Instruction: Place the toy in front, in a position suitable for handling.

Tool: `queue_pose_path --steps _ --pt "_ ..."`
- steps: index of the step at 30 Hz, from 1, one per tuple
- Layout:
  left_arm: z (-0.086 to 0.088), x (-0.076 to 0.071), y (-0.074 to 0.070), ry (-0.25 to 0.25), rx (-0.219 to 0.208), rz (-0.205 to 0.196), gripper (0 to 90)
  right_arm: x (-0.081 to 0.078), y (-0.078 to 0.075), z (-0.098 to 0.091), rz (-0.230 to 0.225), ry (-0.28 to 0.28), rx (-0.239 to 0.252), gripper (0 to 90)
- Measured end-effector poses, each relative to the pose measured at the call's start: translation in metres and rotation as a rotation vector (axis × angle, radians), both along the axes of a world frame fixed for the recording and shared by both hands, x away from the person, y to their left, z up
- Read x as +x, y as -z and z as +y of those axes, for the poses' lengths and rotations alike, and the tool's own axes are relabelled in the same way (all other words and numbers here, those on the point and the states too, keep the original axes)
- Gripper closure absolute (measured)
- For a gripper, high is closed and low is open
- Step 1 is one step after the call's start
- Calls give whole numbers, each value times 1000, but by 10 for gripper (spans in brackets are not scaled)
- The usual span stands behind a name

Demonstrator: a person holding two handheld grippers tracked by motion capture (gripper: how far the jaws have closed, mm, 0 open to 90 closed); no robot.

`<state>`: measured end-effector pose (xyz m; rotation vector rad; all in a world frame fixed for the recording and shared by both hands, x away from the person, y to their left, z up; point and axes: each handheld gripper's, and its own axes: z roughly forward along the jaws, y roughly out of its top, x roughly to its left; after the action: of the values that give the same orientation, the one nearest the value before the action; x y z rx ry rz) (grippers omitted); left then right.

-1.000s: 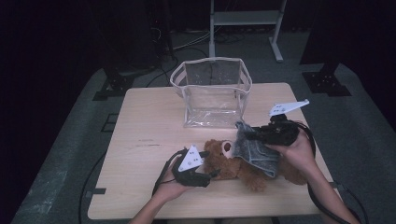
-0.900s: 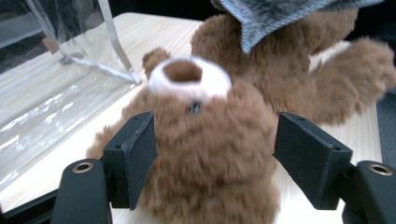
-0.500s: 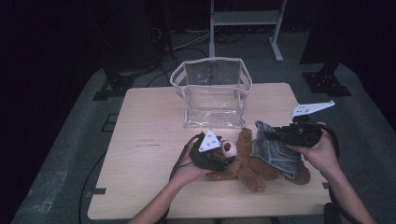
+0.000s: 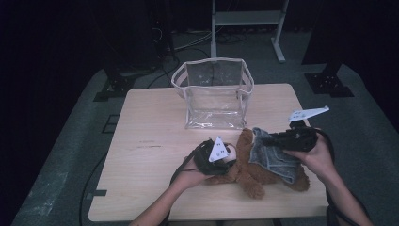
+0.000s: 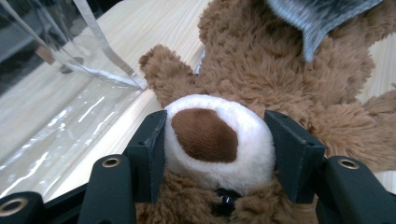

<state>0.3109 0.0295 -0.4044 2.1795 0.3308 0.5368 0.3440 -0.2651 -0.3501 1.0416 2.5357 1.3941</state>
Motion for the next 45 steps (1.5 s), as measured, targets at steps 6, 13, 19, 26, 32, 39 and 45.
queue_pose_path --steps 6,13,19,26,32,39,45 --pt "27 -6 0 -16 12 -5 420 3 21 23 8 -35 -25 733" --pt "52 -28 5 -14 -7 -40 416 -13 36 12 30 -27 -11 736" --pt "59 -46 12 17 -31 -93 411 -22 28 3 27 -31 -1 731" --pt "62 -51 15 19 -70 -77 397 -3 14 39 3 -82 0 731" --pt "67 -44 -8 -32 -227 6 195 -5 35 58 29 -113 -30 732" --pt "59 -35 -9 -38 -158 83 233 -37 41 48 -1 -172 13 735" --pt "58 -38 3 -11 -157 125 268 -46 31 50 -14 -197 20 728"
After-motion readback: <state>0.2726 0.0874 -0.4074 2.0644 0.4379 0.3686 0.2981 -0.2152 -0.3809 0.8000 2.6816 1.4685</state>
